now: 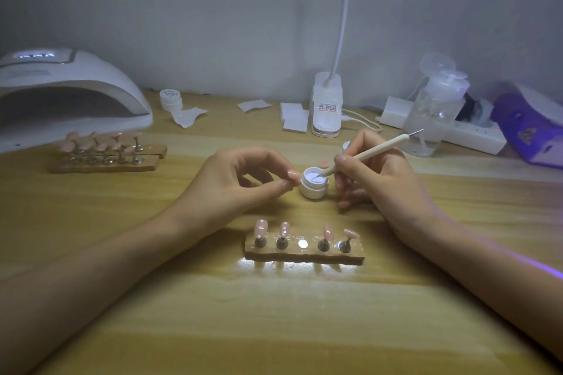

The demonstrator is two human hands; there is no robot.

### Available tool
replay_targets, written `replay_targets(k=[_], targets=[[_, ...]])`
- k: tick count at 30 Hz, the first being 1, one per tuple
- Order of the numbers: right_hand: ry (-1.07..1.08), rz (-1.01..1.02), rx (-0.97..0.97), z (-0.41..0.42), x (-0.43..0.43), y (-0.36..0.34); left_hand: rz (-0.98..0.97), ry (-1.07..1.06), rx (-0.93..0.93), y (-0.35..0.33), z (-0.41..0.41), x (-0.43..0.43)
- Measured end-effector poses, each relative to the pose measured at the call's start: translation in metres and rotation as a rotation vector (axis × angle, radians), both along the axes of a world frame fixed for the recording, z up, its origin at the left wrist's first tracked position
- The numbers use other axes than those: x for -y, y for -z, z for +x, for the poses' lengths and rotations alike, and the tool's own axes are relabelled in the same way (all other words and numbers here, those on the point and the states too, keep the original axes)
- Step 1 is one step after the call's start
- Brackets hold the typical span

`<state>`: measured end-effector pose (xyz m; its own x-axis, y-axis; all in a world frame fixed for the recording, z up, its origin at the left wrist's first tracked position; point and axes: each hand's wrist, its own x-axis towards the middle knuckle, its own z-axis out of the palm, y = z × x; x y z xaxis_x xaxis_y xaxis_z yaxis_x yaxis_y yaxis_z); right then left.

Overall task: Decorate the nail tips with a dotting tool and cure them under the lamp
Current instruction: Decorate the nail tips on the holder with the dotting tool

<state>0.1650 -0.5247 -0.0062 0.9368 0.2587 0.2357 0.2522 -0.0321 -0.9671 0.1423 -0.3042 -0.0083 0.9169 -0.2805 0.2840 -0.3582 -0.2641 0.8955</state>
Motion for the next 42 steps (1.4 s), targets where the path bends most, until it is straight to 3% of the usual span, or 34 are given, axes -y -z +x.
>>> replay_targets(k=[16, 34, 42], targets=[[-0.024, -0.041, 0.017, 0.0013, 0.0005, 0.0022, 0.073, 0.055, -0.001, 0.0065, 0.0056, -0.0009], [0.02, 0.169, 0.052, 0.0012, 0.0027, -0.0012, 0.178, 0.042, 0.018, 0.0046, 0.0034, 0.001], [0.037, 0.151, 0.069, 0.0013, 0.0031, -0.0011, 0.181, 0.064, 0.019, 0.0032, 0.003, 0.0]])
